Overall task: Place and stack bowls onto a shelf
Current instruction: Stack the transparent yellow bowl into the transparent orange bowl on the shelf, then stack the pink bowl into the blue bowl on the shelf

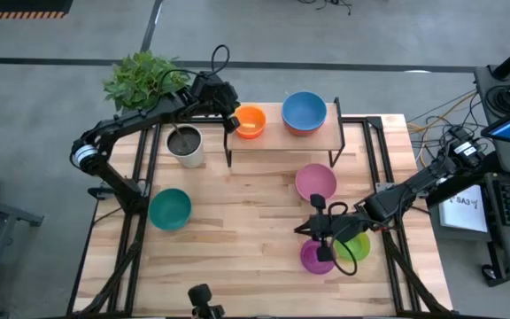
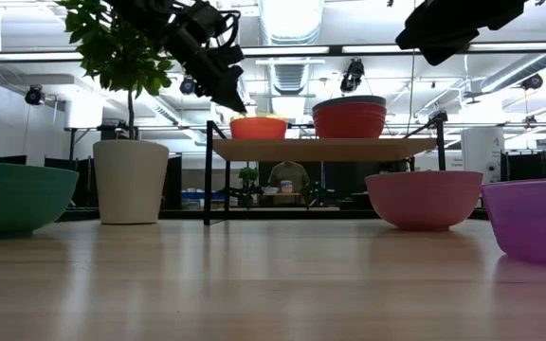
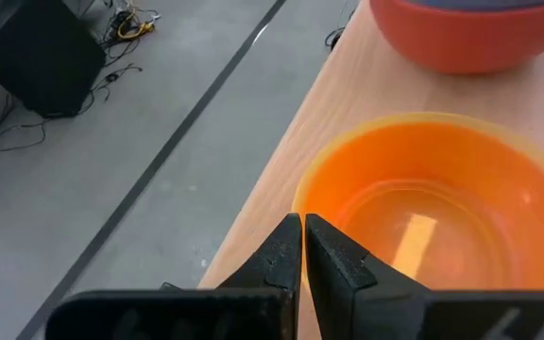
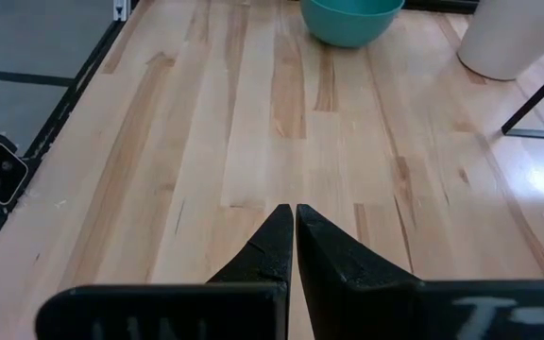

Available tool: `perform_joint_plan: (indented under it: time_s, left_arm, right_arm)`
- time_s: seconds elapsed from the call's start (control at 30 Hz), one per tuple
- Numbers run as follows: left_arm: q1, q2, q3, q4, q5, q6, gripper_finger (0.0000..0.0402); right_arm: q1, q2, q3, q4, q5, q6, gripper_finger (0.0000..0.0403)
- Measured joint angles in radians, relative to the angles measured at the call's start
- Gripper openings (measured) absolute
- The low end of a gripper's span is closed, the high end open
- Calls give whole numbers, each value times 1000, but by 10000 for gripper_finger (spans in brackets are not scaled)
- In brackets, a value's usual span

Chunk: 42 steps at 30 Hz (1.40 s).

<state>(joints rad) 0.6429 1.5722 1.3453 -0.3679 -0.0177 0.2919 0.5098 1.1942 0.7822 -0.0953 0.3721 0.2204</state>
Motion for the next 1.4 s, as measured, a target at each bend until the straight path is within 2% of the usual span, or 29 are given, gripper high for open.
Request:
perform_joint_plan:
  time_s: [0.2,0.43,0.53,0.67,0.97,1.17,1.27,1.33,1.4]
  left_arm:
    - [-70,-47,0,-4,36,-22,1]
    - [-238,-134,-9,-67,63,-22,1]
    - [-317,-188,-57,-67,64,-20,1]
    - [-407,-284,-174,-27,64,-46,1]
    - [-562,-524,-487,221,52,-165,1]
    - [-597,-644,-614,323,-74,-197,1]
    - [-597,-687,-652,331,-133,-204,1]
    - [-597,-710,-669,329,-165,-206,1]
    - [-597,-728,-683,334,-184,-206,1]
  right_arm:
    - [0,0,0,-1,34,28,9]
    - [0,0,0,-4,75,98,9]
    - [-7,0,0,-5,127,131,9]
    - [-49,0,0,-13,123,182,9]
    - [-248,-1,-1,-196,-15,349,9]
    - [-389,-1,-1,-272,-72,387,9]
    - [-445,-1,0,-277,-156,409,9]
    - [-466,1,21,-315,-204,417,9]
    - [-470,10,62,-364,-206,417,9]
